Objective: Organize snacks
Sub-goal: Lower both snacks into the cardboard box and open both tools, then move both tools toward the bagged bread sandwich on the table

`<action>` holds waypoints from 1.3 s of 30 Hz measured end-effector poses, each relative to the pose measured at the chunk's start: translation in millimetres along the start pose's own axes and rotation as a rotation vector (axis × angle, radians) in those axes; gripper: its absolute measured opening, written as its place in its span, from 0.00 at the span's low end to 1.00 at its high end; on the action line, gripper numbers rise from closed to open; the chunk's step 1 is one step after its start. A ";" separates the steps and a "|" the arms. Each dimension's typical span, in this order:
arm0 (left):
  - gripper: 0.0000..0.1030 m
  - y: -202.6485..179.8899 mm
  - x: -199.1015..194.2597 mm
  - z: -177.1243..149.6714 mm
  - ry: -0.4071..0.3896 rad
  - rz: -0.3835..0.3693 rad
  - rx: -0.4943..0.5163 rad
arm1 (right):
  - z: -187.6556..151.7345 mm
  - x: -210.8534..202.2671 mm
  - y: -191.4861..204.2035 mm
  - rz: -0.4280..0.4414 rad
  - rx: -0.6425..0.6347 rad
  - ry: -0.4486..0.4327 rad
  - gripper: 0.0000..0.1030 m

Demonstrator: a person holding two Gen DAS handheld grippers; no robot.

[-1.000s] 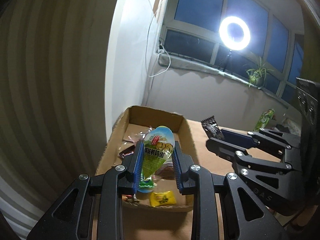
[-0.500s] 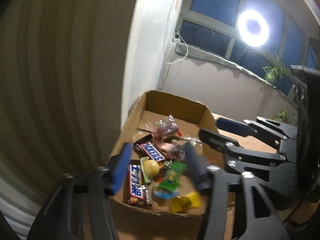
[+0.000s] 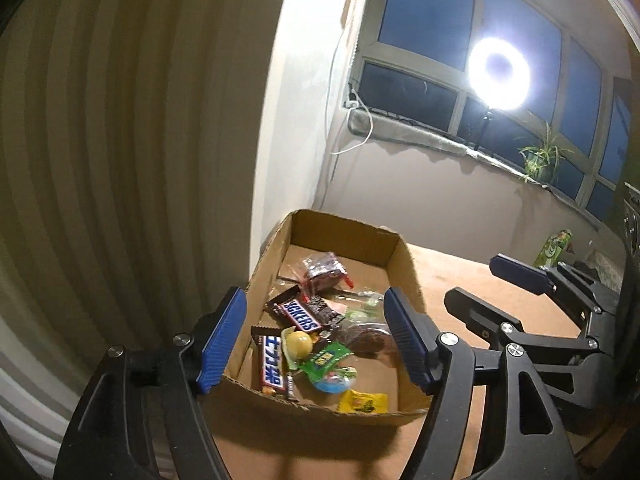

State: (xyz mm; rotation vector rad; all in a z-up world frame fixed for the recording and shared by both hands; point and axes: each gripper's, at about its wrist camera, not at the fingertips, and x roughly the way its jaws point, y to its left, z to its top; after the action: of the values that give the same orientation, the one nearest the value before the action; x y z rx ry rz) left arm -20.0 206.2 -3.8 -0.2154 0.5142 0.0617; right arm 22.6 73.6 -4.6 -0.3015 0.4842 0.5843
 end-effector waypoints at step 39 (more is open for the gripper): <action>0.80 -210.7 -21.2 -37.7 0.084 -0.200 0.321 | -139.4 -160.2 -171.3 -0.311 0.352 -0.034 0.88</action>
State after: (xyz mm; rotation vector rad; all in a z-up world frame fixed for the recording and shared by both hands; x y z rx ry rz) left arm -32.9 -7.8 14.5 0.0455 0.5758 -0.2242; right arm -41.4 -191.4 -16.7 -0.0282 0.4862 0.1951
